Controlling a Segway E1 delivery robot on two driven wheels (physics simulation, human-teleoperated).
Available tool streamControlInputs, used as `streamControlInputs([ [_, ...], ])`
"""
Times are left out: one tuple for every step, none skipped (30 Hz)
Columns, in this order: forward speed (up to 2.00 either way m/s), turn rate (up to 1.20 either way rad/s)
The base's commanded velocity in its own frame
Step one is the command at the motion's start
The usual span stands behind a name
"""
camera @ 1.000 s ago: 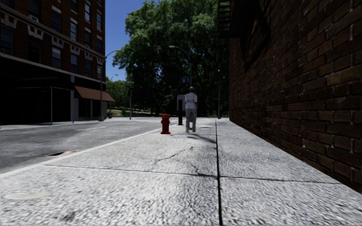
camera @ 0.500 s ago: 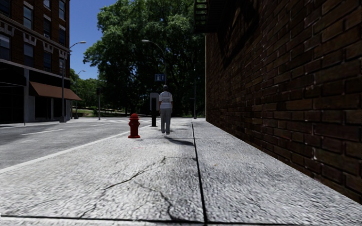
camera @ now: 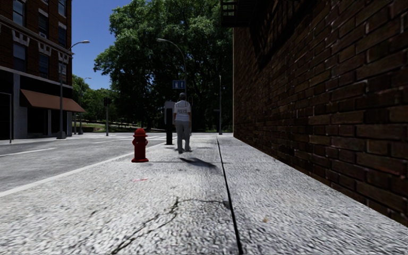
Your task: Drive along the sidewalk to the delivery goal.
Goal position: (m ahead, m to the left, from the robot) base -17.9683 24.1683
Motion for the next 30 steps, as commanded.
streamControlInputs([
  [2.00,0.00],
  [2.00,0.00],
  [2.00,0.00],
  [2.00,0.00],
  [2.00,0.00],
  [2.00,0.00],
  [2.00,0.00],
  [2.00,0.00],
  [2.00,0.00],
  [2.00,0.00],
  [2.00,0.00],
  [2.00,0.00],
  [2.00,0.00],
  [2.00,0.00],
  [2.00,0.00],
  [2.00,0.00],
  [2.00,0.00],
  [2.00,0.00],
  [2.00,0.00],
  [2.00,0.00],
  [2.00,0.00],
  [2.00,0.00],
  [2.00,0.00],
  [2.00,0.00],
  [2.00,0.00],
  [2.00,0.00],
  [2.00,-0.02],
  [2.00,-0.18],
  [2.00,-0.18],
  [2.00,-0.26],
])
